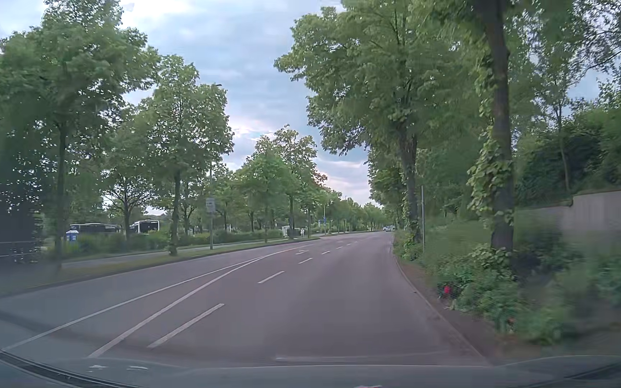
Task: Follow the waypoints while adhering to traffic rules and regulations
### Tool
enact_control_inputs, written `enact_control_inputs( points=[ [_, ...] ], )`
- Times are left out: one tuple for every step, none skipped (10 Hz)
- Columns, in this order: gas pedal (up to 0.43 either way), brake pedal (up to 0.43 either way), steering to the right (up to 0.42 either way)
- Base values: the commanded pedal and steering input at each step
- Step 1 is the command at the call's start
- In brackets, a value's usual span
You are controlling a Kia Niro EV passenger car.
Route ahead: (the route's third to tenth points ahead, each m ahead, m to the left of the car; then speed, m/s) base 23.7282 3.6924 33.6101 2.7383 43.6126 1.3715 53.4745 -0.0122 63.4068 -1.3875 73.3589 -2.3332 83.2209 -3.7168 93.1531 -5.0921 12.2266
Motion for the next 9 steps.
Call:
enact_control_inputs(
  points=[
    [0.098, 0.018, 0.024],
    [0.098, 0.018, 0.024],
    [0.098, 0.018, 0.024],
    [0.098, 0.018, 0.025],
    [0.098, 0.018, 0.025],
    [0.098, 0.018, 0.026],
    [0.098, 0.018, 0.027],
    [0.098, 0.018, 0.027],
    [0.098, 0.018, 0.027]
  ],
)
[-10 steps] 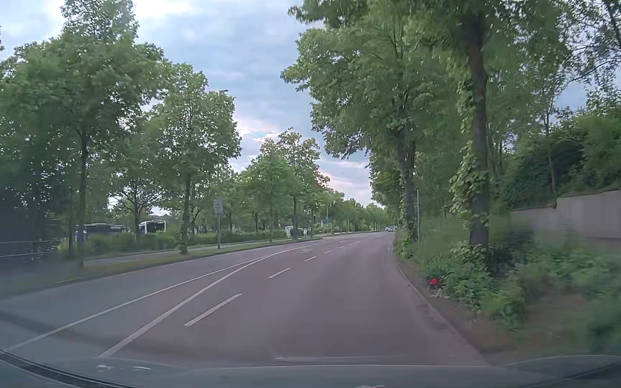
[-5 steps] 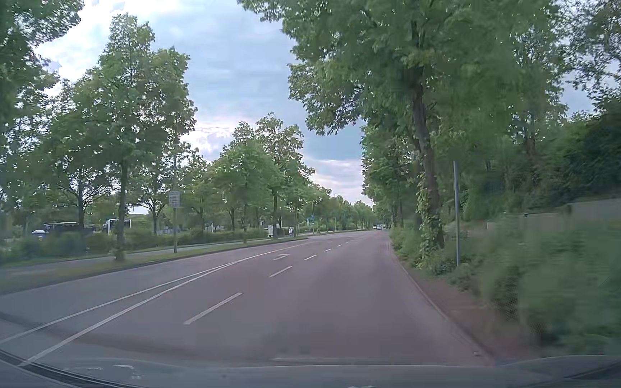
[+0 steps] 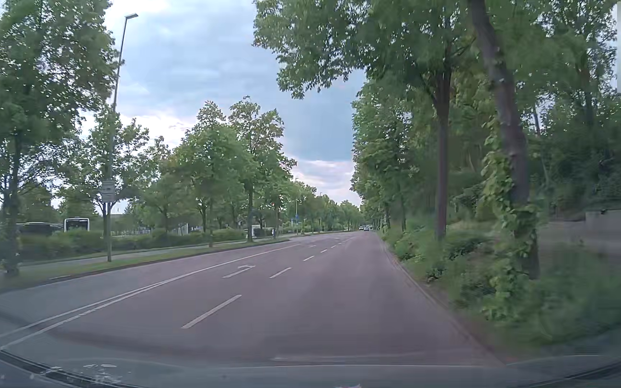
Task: Follow the waypoints while adhering to traffic rules and regulations
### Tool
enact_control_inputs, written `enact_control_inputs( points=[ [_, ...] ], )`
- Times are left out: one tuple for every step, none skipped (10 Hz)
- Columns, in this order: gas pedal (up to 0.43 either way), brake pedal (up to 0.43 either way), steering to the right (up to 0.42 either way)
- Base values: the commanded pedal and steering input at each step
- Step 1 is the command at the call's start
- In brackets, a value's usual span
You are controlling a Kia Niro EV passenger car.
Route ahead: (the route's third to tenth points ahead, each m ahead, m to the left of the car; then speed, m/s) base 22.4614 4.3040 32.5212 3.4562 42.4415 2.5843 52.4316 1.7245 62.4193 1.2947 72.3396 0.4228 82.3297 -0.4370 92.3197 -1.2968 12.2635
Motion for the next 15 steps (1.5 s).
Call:
enact_control_inputs(
  points=[
    [0.098, 0.018, 0.027],
    [0.098, 0.018, 0.027],
    [0.098, 0.018, 0.026],
    [0.098, 0.018, 0.026],
    [0.098, 0.018, 0.024],
    [0.098, 0.018, 0.022],
    [0.098, 0.018, 0.018],
    [0.098, 0.018, 0.016],
    [0.098, 0.018, 0.015],
    [0.098, 0.018, 0.011],
    [0.098, 0.018, 0.01],
    [0.098, 0.012, 0.01],
    [0.098, 0.012, 0.009],
    [0.098, 0.018, 0.009],
    [0.098, 0.018, 0.008]
  ],
)
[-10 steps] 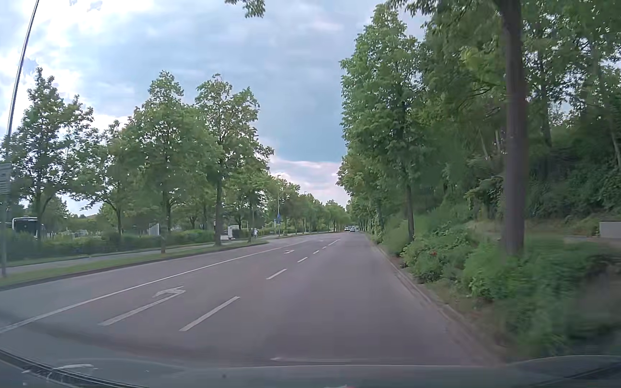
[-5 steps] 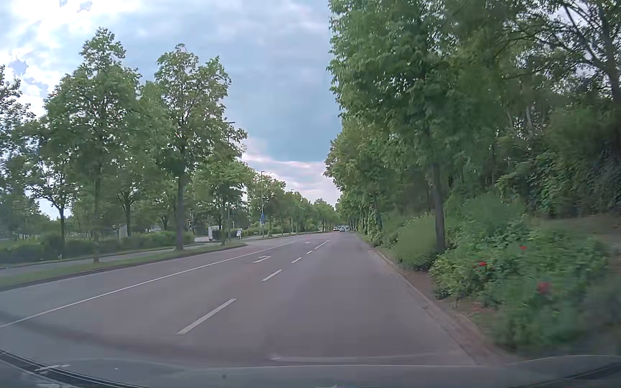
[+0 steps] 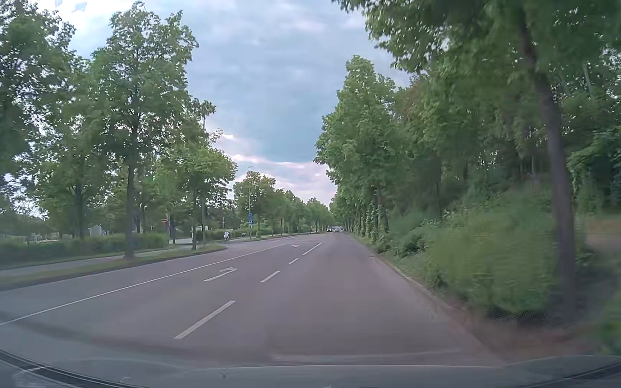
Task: Follow the waypoints while adhering to traffic rules and regulations
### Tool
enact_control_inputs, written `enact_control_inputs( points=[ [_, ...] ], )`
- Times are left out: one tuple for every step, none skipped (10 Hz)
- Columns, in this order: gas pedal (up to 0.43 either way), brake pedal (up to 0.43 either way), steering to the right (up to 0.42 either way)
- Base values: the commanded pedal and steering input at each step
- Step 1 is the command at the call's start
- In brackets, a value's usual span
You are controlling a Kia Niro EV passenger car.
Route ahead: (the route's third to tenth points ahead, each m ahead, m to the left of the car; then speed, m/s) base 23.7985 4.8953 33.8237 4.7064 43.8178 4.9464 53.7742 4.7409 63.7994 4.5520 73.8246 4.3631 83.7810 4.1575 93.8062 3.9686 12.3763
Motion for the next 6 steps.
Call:
enact_control_inputs(
  points=[
    [0.098, 0.018, 0.002],
    [0.098, 0.018, -0.001],
    [0.098, 0.012, -0.001],
    [0.098, 0.018, -0.001],
    [0.098, 0.018, 0.002],
    [0.098, 0.018, 0.004]
  ],
)
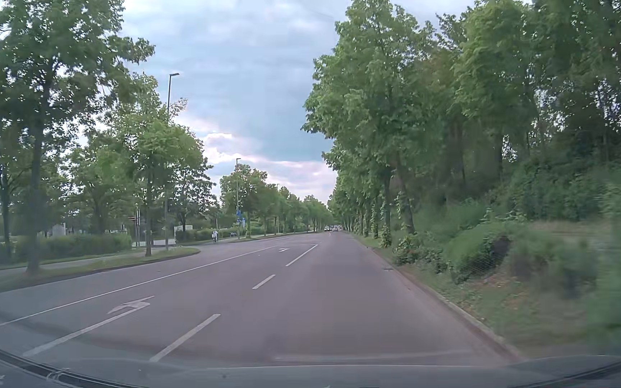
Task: Follow the waypoints while adhering to traffic rules and regulations
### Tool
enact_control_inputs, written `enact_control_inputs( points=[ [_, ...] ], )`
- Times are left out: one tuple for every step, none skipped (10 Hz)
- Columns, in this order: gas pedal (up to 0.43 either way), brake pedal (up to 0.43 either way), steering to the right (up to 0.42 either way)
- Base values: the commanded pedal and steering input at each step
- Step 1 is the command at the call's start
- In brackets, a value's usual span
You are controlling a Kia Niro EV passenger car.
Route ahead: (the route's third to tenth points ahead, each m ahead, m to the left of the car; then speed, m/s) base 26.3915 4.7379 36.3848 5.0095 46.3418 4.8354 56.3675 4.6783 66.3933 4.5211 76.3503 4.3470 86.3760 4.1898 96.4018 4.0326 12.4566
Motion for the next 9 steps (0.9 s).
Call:
enact_control_inputs(
  points=[
    [0.098, 0.018, 0.003],
    [0.098, 0.018, 0.004],
    [0.098, 0.018, 0.004],
    [0.098, 0.018, 0.004],
    [0.098, 0.018, 0.004],
    [0.098, 0.018, 0.004],
    [0.098, 0.018, 0.004],
    [0.098, 0.018, 0.004],
    [0.098, 0.018, 0.004]
  ],
)
